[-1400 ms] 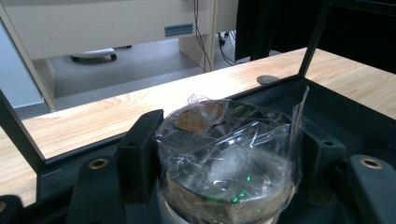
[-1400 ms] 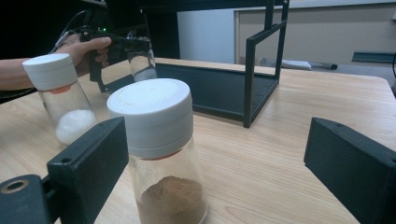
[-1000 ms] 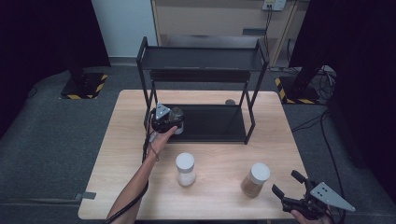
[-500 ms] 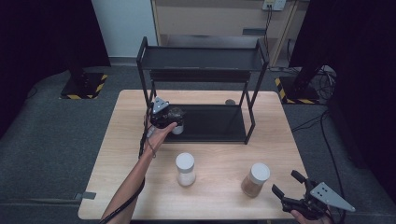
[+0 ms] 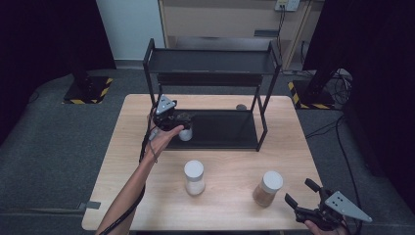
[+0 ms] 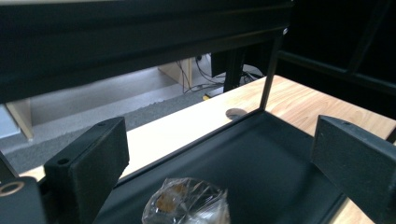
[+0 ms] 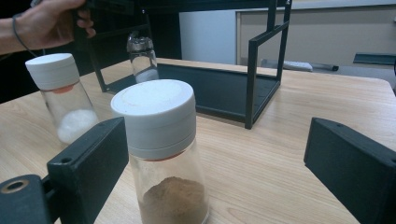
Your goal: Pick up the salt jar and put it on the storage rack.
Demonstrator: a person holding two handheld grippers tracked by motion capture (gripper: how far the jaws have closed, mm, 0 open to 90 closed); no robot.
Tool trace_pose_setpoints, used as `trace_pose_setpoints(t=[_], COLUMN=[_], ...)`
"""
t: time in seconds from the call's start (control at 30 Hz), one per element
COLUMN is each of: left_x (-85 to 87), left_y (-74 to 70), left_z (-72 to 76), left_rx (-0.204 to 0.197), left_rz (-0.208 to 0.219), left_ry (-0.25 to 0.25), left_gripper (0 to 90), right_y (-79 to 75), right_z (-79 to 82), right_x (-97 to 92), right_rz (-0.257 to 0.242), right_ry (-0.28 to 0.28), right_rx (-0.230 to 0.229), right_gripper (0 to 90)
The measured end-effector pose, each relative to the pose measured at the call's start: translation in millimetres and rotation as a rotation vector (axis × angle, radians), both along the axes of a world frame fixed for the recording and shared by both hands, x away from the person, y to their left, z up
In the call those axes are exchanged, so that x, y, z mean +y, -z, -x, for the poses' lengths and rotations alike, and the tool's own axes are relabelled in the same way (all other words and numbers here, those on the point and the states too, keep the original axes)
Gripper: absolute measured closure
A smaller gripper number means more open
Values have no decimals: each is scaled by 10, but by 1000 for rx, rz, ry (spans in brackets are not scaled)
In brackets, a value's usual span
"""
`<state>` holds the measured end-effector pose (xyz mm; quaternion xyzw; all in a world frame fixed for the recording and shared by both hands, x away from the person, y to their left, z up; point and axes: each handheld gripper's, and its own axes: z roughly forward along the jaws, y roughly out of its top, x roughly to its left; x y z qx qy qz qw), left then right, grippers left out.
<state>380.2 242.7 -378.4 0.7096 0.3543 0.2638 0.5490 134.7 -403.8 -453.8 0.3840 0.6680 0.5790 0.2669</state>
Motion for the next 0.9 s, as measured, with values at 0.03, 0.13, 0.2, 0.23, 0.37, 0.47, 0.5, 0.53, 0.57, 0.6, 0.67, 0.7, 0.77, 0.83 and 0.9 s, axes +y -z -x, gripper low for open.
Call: trace_pose_setpoints(t=[0.03, 0.13, 0.2, 0.23, 0.37, 0.47, 0.5, 0.53, 0.57, 0.6, 0.67, 0.7, 0.77, 0.83, 0.9], left_x=[10, 49, 73, 86, 145, 205, 226, 239, 255, 267, 309, 342, 373, 397, 432], left_y=[-21, -125, -178, -207, -311, -376, -396, -410, -422, -430, -435, -431, -424, -426, -429], left_z=[8, 44, 78, 98, 185, 242, 268, 283, 303, 318, 351, 390, 435, 481, 529], left_rx=[-1, 2, 1, 1, -3, 1, 2, 3, 3, 4, 11, 14, 16, 11, 8], left_rz=[3, -5, -7, -9, -11, -3, -2, -4, -7, -7, -1, 2, 6, 4, 11], left_ry=[7, 40, 58, 67, 98, 130, 141, 148, 156, 162, 181, 190, 202, 210, 218], left_gripper=[30, 28, 27, 27, 26, 27, 27, 27, 27, 27, 27, 27, 26, 26, 26], right_y=[0, 0, -1, -2, -2, -3, -4, -4, -5, -5, -5, -6, -7, -6, -6], right_z=[0, -1, -1, 0, -3, -2, -1, -1, -1, -1, -2, -2, -2, -4, -3], right_x=[0, 1, 2, 3, 6, 8, 9, 10, 11, 12, 13, 15, 16, 17, 18], right_rz=[0, 1, 3, 3, 3, 4, 4, 5, 4, 5, 5, 6, 6, 7, 8], right_ry=[0, -1, -1, -1, -2, -2, -2, -2, -1, -1, -2, -2, -2, -2, -2], right_rx=[0, 0, -2, -2, -1, -1, -1, -1, 0, 0, 0, 0, 0, -1, -1], right_gripper=[69, 69, 69, 69, 69, 69, 69, 69, 69, 69, 69, 69, 70, 70, 69])
